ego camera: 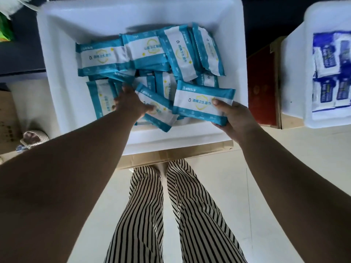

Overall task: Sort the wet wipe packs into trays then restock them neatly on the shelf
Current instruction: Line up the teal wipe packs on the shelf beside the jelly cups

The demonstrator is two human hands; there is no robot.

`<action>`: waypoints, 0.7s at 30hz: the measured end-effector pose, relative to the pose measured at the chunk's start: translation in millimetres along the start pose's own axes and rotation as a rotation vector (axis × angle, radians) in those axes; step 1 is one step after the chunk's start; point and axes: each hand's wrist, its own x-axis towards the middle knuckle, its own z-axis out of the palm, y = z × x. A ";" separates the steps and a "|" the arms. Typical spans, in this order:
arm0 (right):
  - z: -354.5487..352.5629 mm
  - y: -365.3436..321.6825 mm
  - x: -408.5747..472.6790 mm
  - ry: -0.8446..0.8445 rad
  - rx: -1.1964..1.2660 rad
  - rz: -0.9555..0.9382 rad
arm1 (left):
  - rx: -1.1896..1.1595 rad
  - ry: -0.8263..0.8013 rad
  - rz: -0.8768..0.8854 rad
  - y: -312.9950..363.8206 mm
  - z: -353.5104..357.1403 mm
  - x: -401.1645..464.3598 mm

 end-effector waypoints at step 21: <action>51.1 -205.4 -241.6 -0.317 -0.050 -0.481 | -0.941 -0.091 0.481 32.4 -281.4 -222.0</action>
